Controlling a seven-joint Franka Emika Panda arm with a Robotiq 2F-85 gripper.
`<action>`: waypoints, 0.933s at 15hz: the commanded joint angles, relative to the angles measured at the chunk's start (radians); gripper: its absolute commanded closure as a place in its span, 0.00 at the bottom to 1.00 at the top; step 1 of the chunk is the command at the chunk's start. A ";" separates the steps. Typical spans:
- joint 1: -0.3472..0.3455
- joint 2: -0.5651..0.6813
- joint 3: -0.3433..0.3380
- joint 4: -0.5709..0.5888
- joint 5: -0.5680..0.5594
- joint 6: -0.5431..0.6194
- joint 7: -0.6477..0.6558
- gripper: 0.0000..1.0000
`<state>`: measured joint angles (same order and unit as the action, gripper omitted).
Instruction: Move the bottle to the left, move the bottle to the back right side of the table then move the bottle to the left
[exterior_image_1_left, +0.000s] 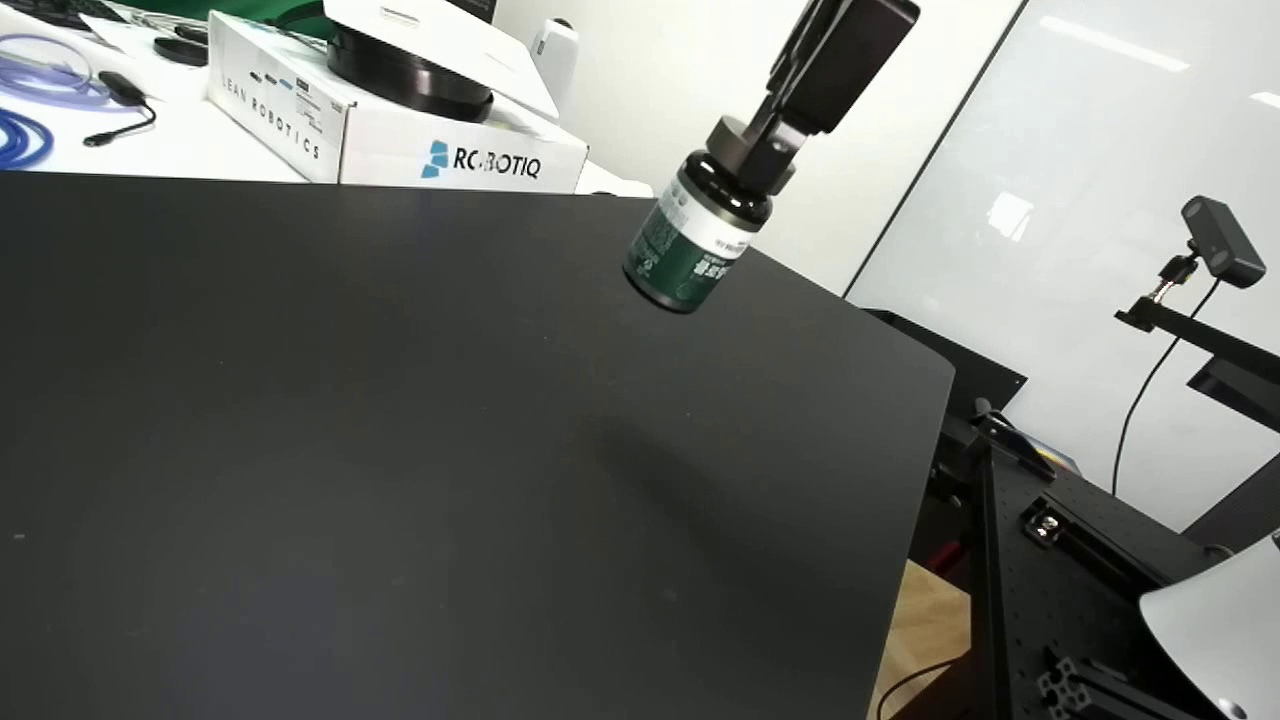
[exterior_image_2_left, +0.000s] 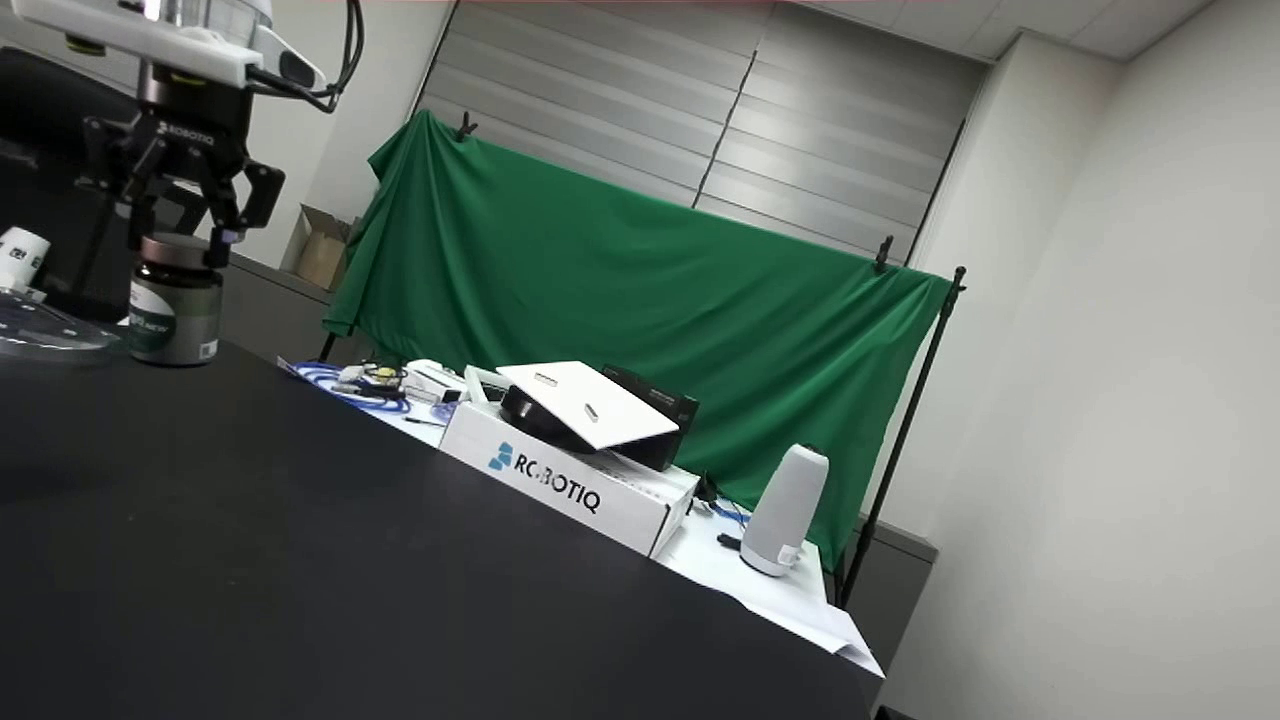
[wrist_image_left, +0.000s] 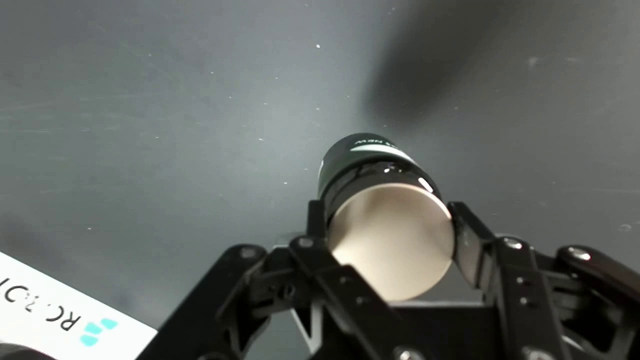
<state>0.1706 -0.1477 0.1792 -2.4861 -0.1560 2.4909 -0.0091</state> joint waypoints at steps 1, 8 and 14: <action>-0.056 -0.111 -0.043 -0.058 -0.042 -0.027 -0.010 0.64; -0.192 -0.213 -0.159 -0.116 -0.096 -0.055 -0.087 0.64; -0.296 -0.204 -0.244 -0.110 -0.139 -0.032 -0.132 0.64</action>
<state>-0.0923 -0.3494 -0.0358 -2.6015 -0.2649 2.4543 -0.1384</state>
